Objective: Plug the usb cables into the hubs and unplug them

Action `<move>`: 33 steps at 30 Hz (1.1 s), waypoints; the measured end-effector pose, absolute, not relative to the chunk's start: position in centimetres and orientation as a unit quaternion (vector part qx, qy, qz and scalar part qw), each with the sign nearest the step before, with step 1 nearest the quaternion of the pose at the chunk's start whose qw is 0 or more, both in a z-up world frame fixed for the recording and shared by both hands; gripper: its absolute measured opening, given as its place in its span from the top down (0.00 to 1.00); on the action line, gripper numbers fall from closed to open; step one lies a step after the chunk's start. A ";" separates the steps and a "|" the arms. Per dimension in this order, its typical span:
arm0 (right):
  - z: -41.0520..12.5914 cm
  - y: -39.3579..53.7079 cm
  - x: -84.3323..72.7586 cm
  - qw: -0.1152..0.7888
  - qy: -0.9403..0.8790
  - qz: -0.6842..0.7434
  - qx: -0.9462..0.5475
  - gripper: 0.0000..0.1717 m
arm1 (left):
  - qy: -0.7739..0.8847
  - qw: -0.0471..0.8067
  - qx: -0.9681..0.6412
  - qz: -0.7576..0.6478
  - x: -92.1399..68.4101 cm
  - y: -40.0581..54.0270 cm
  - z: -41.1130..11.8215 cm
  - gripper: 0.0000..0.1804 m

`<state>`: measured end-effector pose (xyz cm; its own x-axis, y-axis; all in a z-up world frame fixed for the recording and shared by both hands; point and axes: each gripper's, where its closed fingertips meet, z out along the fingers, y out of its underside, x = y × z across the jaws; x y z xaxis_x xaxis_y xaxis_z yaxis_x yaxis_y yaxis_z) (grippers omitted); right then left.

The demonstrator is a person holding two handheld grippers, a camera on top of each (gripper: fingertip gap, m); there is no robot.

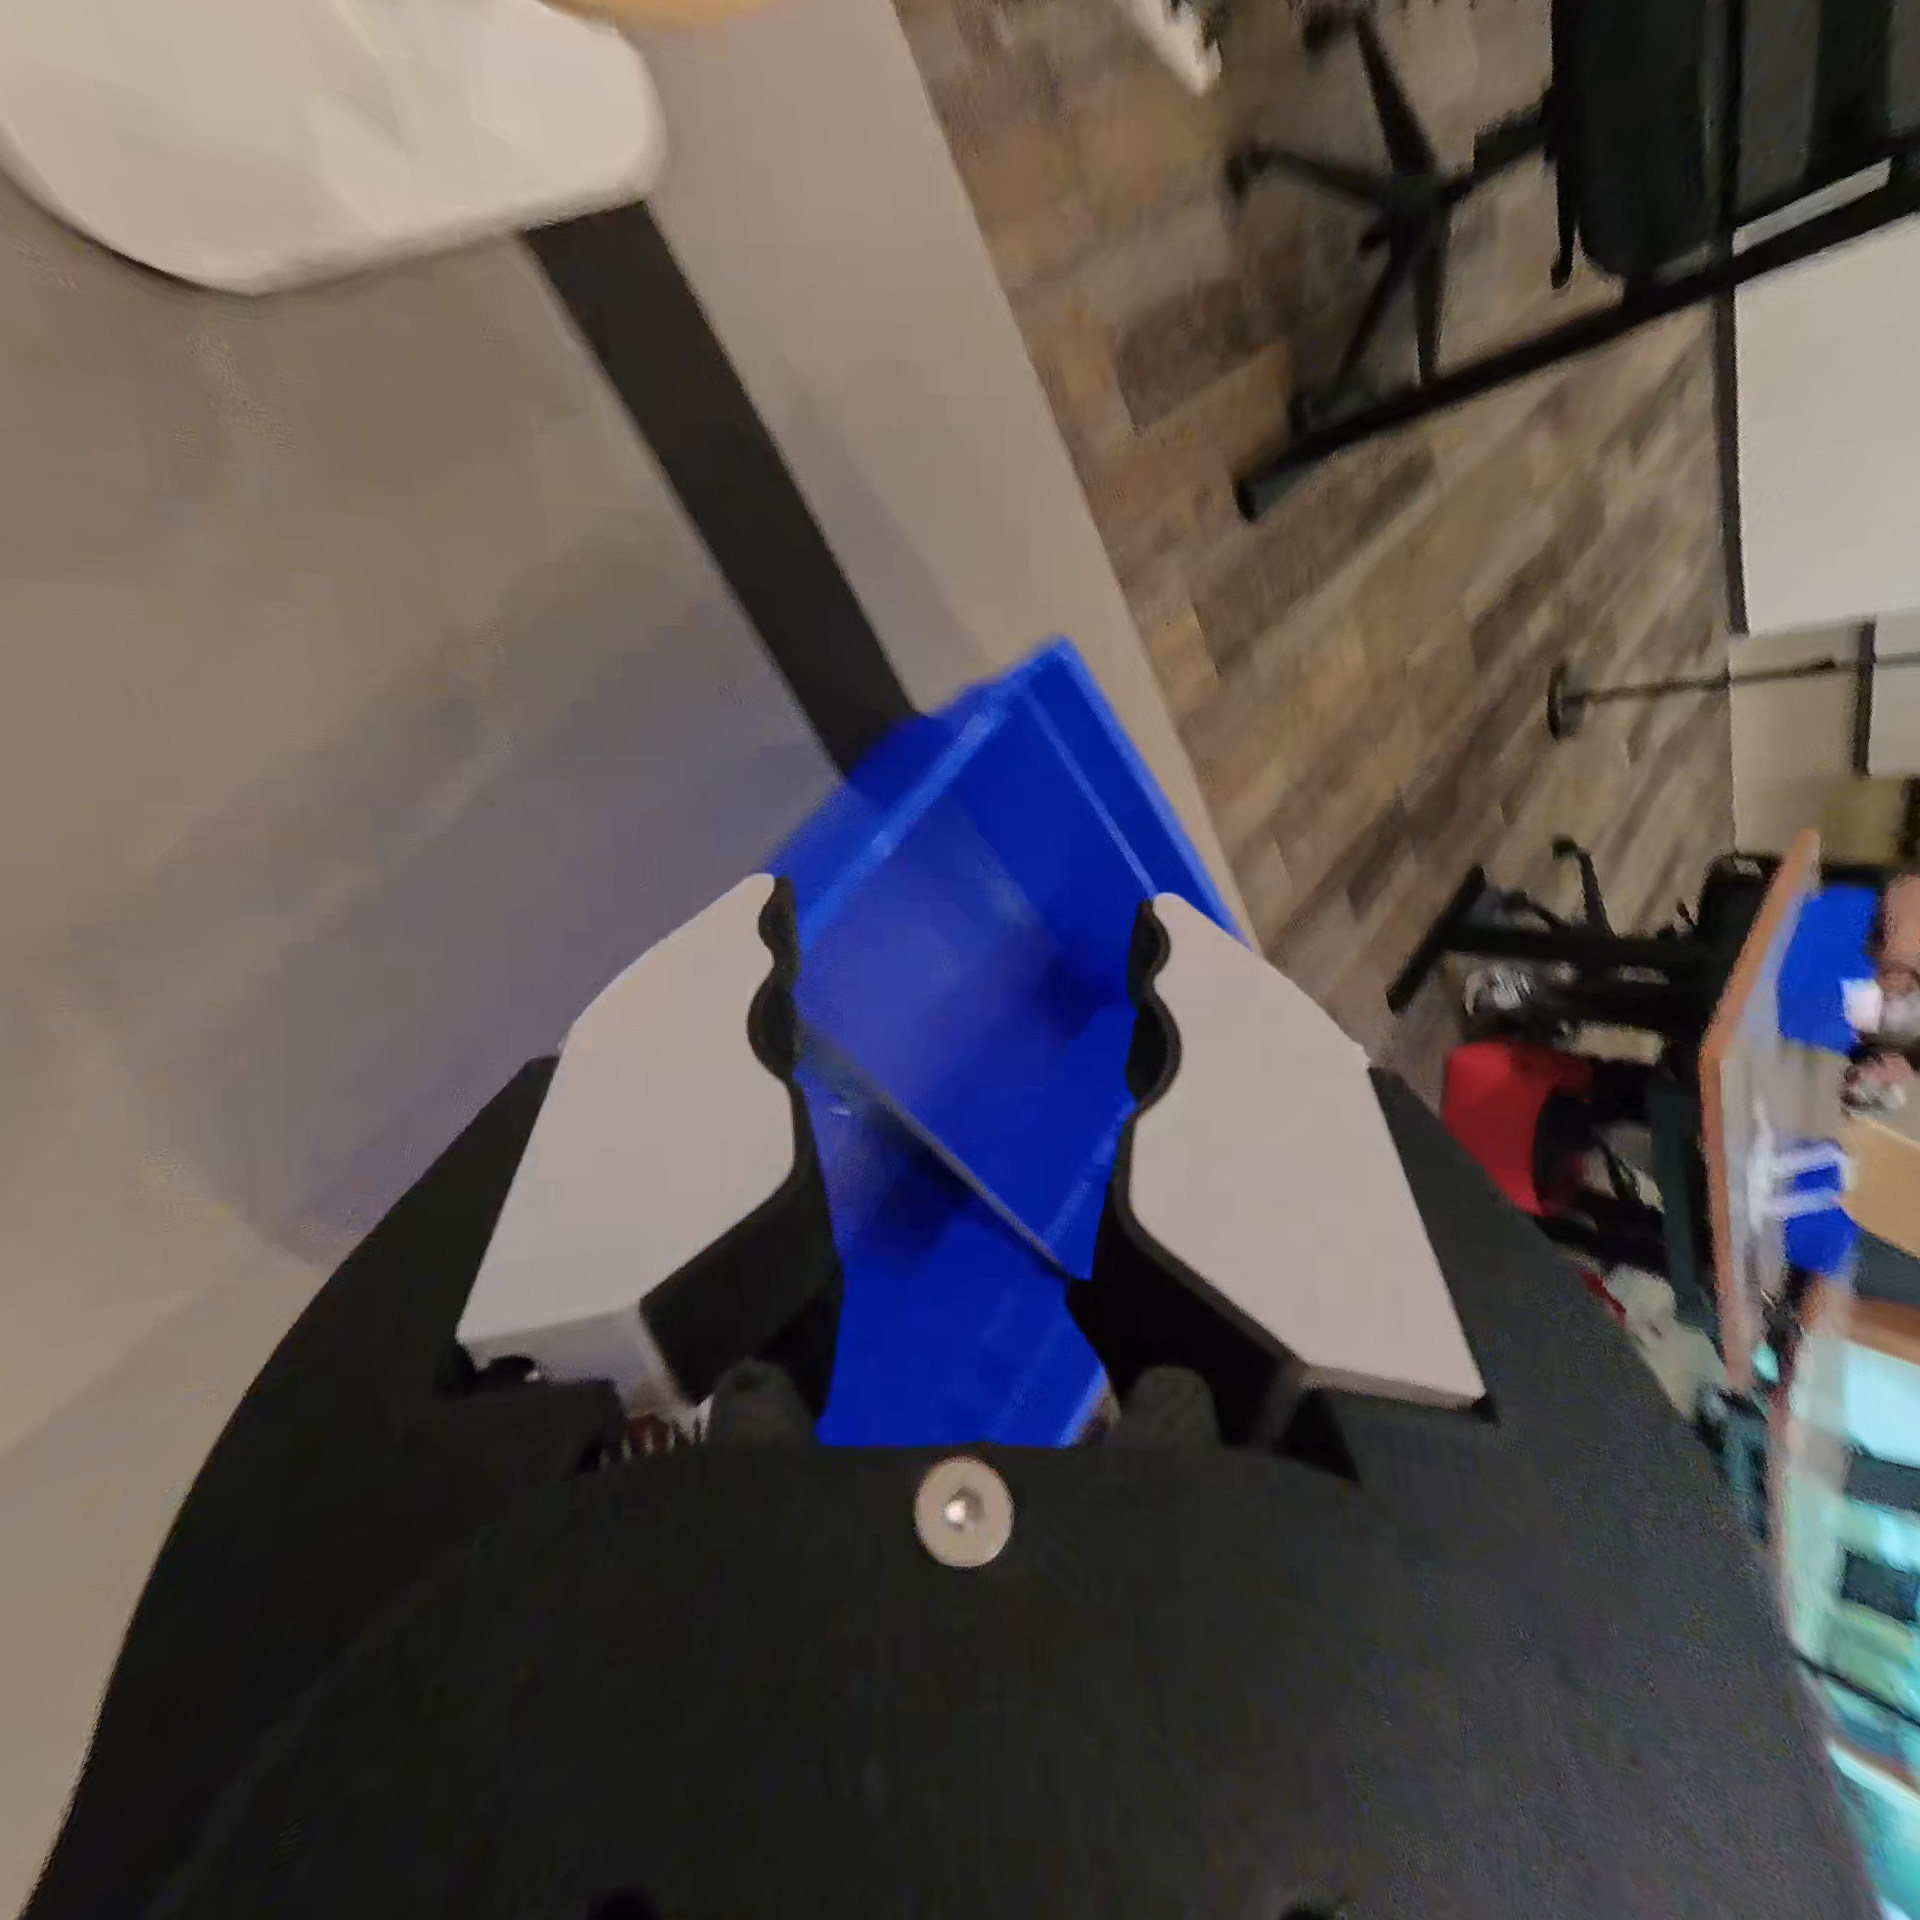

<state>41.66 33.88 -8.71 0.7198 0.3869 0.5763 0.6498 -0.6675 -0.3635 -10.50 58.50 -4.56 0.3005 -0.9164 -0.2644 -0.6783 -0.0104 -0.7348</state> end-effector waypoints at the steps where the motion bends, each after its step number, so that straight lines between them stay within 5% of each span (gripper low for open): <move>1: -9.0 32.6 39.3 0.299 -0.301 -0.208 -0.881 0.65 | 0.583 0.416 -0.678 -0.166 -9.5 55.4 -4.4 0.57; 13: -20.0 26.0 19.0 0.412 -0.257 0.087 -0.870 0.53 | 0.662 0.282 -0.622 -0.309 6.3 28.0 -20.3 0.56; 19: -25.6 26.5 19.2 0.377 -0.277 0.019 -0.883 0.51 | 0.624 0.279 -0.667 -0.297 10.1 29.1 -24.8 0.53; 33: -26.3 27.4 18.9 0.399 -0.282 0.050 -0.871 0.54 | 0.647 0.250 -0.672 -0.261 10.3 28.8 -27.1 0.49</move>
<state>18.91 27.37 -26.32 0.8356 0.5315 0.1386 0.4523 -0.5226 -0.7228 10.29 28.78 -27.13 0.0269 -0.9993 0.0274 -0.7387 -0.0384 -0.6729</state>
